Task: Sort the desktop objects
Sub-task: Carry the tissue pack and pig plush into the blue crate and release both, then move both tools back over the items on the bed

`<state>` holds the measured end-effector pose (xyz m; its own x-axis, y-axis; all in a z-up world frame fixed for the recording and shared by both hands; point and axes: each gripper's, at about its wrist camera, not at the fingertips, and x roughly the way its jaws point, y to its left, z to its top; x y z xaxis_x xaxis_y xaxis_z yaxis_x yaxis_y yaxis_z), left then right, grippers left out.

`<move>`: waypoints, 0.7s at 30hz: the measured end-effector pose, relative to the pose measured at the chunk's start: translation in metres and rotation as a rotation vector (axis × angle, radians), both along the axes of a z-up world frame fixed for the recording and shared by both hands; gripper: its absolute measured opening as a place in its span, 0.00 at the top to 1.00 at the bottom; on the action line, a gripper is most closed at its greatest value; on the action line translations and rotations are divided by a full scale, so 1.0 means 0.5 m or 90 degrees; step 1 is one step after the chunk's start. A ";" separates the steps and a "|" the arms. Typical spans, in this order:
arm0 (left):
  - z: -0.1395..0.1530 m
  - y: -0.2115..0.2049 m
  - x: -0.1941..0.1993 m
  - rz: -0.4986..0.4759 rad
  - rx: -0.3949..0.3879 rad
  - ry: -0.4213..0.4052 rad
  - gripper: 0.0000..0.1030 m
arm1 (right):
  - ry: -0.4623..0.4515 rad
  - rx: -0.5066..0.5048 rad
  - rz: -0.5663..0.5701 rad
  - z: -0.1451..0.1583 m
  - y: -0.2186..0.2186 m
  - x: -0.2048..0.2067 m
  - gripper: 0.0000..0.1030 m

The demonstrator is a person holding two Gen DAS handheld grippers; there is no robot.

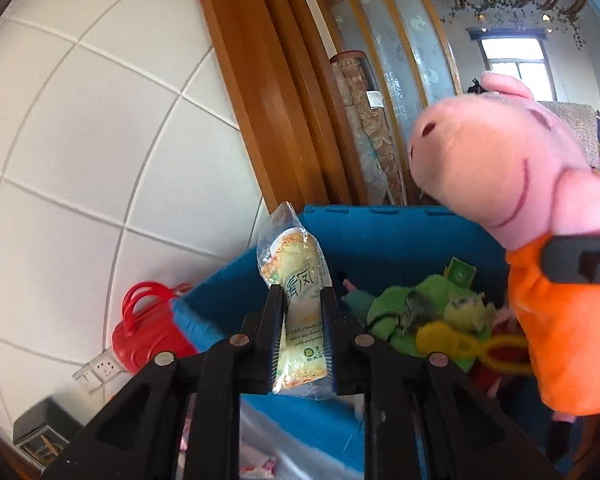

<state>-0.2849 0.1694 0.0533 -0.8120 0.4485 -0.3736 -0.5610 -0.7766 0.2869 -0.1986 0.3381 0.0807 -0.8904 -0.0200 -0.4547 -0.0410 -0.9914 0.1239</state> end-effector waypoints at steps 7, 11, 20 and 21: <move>0.034 0.082 -0.045 0.139 0.022 0.035 0.19 | 0.045 -0.071 -0.042 0.025 0.137 -0.028 0.01; 0.026 0.082 -0.032 0.163 0.017 0.045 0.14 | 0.069 -0.080 -0.028 0.032 0.153 0.007 0.00; -0.002 0.043 0.016 0.211 0.005 0.041 0.14 | 0.151 -0.079 -0.069 0.021 0.144 0.055 0.00; -0.006 0.031 0.025 0.220 0.005 0.045 0.14 | 0.152 -0.073 -0.058 0.018 0.143 0.052 0.00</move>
